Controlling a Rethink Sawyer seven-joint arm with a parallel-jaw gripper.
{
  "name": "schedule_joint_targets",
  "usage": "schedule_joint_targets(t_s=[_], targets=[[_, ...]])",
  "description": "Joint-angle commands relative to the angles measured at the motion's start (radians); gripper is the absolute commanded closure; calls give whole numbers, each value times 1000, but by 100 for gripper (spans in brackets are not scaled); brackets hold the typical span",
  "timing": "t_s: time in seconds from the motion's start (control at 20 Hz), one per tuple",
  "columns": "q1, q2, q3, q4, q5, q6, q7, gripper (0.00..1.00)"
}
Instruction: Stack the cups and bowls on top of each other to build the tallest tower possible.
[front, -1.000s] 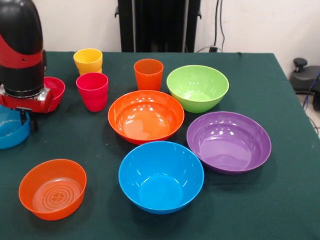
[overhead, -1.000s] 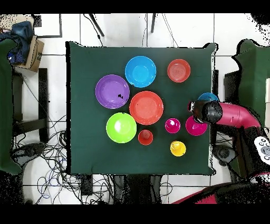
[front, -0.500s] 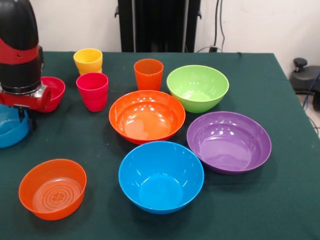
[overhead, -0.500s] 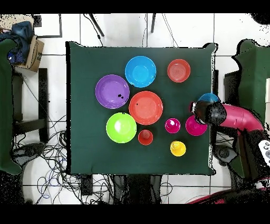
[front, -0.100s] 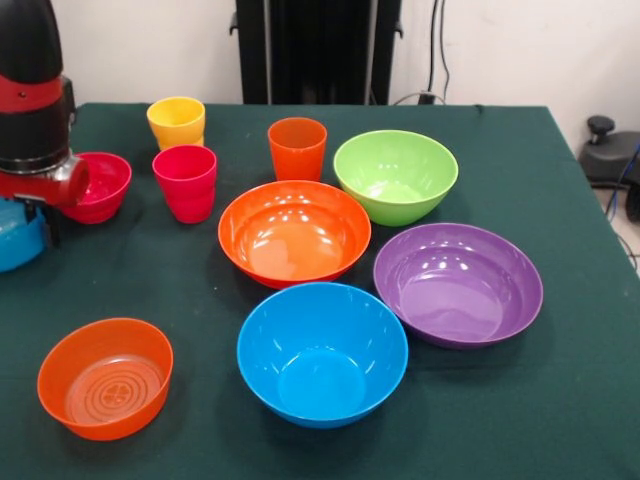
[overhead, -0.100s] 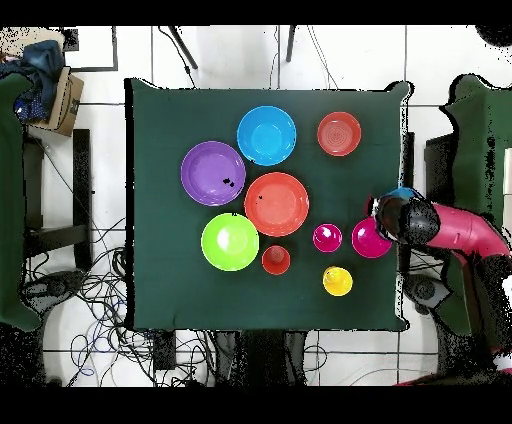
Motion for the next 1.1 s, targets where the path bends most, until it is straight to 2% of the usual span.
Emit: schedule_joint_targets(t_s=[0.05,0.6,0.9,1.1], targets=[[-17,-81,104,108,19,130,-329,100],[-45,-107,154,124,32,178,-329,100],[-28,-92,144,132,-7,150,-297,100],[-18,-141,160,187,19,155,-258,100]])
